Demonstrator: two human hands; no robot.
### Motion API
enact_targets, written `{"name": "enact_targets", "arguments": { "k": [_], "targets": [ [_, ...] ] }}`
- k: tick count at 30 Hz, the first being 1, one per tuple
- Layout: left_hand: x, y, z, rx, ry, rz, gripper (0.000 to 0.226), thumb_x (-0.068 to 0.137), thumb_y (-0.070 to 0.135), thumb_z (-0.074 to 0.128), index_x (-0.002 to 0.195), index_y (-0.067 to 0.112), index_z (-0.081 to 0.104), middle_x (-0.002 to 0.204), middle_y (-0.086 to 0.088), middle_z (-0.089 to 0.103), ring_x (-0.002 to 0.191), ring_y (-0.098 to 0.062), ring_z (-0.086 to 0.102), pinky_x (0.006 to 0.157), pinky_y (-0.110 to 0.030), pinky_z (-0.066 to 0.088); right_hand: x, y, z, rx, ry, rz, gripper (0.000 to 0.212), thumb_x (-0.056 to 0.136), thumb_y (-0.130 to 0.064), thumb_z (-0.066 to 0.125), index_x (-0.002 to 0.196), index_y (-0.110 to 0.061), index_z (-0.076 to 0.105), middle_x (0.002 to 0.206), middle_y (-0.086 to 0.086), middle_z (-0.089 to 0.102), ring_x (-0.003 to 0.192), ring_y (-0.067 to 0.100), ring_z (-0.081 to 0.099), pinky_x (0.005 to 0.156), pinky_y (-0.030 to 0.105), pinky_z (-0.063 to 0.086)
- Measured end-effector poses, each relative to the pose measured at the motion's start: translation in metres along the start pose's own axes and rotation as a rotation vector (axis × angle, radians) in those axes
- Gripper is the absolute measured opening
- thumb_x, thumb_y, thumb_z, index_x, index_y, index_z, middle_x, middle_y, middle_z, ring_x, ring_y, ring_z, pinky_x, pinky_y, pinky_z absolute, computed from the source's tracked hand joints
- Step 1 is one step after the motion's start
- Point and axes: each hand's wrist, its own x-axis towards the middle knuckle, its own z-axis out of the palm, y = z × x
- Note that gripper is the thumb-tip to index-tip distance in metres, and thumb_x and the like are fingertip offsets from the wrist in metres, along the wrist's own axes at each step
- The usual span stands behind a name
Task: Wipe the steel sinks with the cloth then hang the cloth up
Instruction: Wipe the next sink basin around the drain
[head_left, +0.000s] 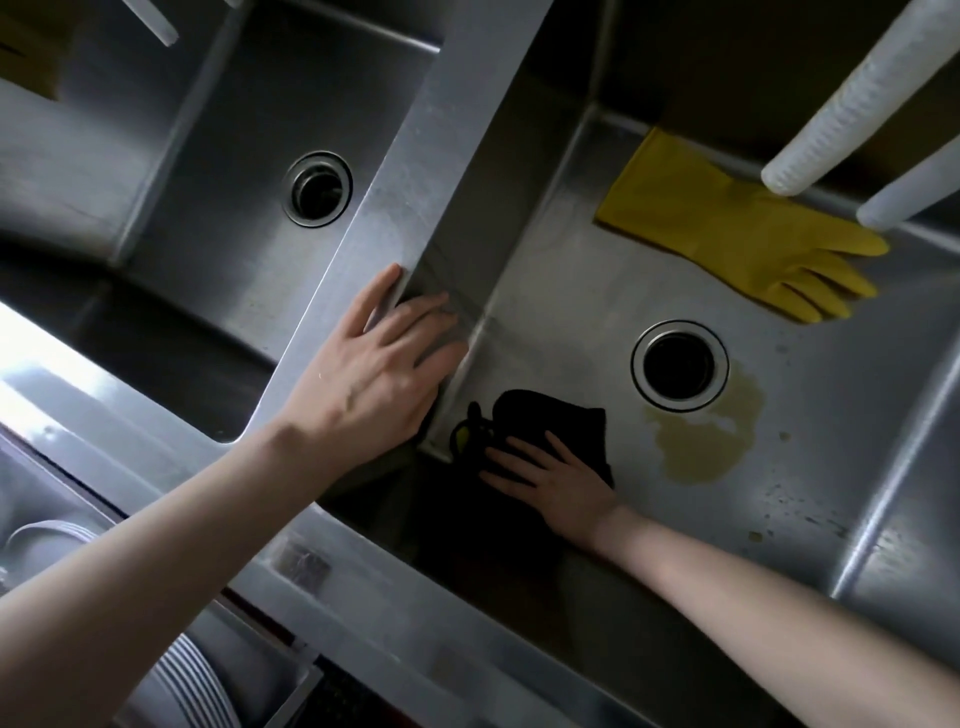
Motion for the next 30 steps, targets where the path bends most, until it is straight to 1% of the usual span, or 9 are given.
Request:
{"name": "enact_targets", "arguments": {
  "k": [3,6,10,13,16,22,24,27,30],
  "targets": [
    [0.000,-0.001,0.002,0.006,0.000,0.011,0.030,0.093,0.016,0.041,0.110,0.012,0.065,0.122,-0.009,0.062,0.127,-0.027,0.049,0.115,-0.053,0.021,0.022,-0.007,-0.003,0.024,0.044,-0.014,0.070,0.082,-0.026,0.065,0.145,-0.032,0.035,0.152,-0.001,0.035,0.138,0.031,0.033,0.107,0.058,0.019],
    [0.000,-0.001,0.002,0.020,-0.004,0.010,0.028,0.090,0.014,0.046,0.110,0.012,0.065,0.121,-0.009,0.063,0.126,-0.026,0.049,0.115,-0.052,0.020,0.045,-0.015,-0.011,0.022,-0.036,0.029,0.067,0.081,-0.033,0.067,0.142,-0.034,0.039,0.149,-0.001,0.041,0.135,0.032,0.038,0.107,0.059,0.019],
    [0.000,0.001,0.003,0.023,-0.005,0.009,0.029,0.090,0.014,0.045,0.111,0.012,0.064,0.121,-0.009,0.063,0.125,-0.027,0.050,0.116,-0.051,0.020,0.060,-0.025,-0.022,-0.002,-0.028,0.090,0.061,0.097,-0.034,0.040,0.150,-0.036,0.011,0.160,0.000,0.009,0.145,0.031,0.007,0.111,0.063,0.000],
    [0.000,0.003,0.002,0.029,0.013,0.010,0.030,0.089,0.016,0.046,0.113,0.012,0.064,0.121,-0.009,0.063,0.124,-0.027,0.050,0.115,-0.052,0.021,0.054,-0.025,-0.023,0.033,-0.034,0.077,0.057,0.096,-0.032,0.033,0.150,-0.035,0.015,0.160,0.000,0.011,0.145,0.030,0.008,0.112,0.061,0.002],
    [0.001,0.005,0.001,0.045,0.008,0.027,0.032,0.089,0.018,0.048,0.116,0.013,0.063,0.123,-0.012,0.061,0.124,-0.029,0.050,0.115,-0.053,0.021,0.031,-0.009,-0.020,0.086,-0.064,-0.014,0.056,0.094,-0.025,0.042,0.147,-0.034,0.028,0.157,0.001,0.024,0.144,0.030,0.018,0.113,0.058,0.008],
    [0.006,0.020,-0.003,0.029,-0.001,0.059,0.037,0.087,0.020,0.052,0.123,0.013,0.060,0.130,-0.018,0.056,0.131,-0.034,0.044,0.112,-0.060,0.020,-0.083,0.021,-0.004,0.088,-0.158,0.025,0.070,0.095,-0.013,0.047,0.150,-0.038,0.012,0.161,-0.006,0.001,0.147,0.022,-0.006,0.115,0.052,-0.006],
    [0.017,0.040,0.000,-0.025,-0.044,0.115,0.045,0.083,0.021,0.053,0.128,0.016,0.056,0.135,-0.017,0.053,0.133,-0.033,0.042,0.113,-0.058,0.020,-0.124,0.027,0.003,0.093,-0.209,0.080,0.070,0.093,-0.014,0.048,0.150,-0.039,0.015,0.160,-0.005,0.007,0.147,0.024,0.001,0.114,0.056,0.002],
    [0.047,0.078,0.015,-0.134,-0.185,0.174,0.051,0.081,0.029,0.050,0.131,0.020,0.053,0.140,-0.013,0.048,0.132,-0.031,0.042,0.112,-0.052,0.028,-0.165,0.031,0.010,0.085,-0.265,0.170,0.073,0.082,-0.022,0.064,0.144,-0.039,0.030,0.154,-0.004,0.031,0.140,0.026,0.031,0.103,0.062,0.033],
    [0.078,0.115,0.034,-0.271,-0.307,0.092,0.055,0.080,0.036,0.036,0.131,0.022,0.050,0.141,-0.009,0.048,0.130,-0.030,0.044,0.105,-0.045,0.039,-0.170,0.032,0.012,0.164,-0.286,0.223,0.071,0.081,-0.025,0.066,0.142,-0.040,0.033,0.155,-0.006,0.030,0.140,0.024,0.033,0.100,0.064,0.035]
  ]
}}
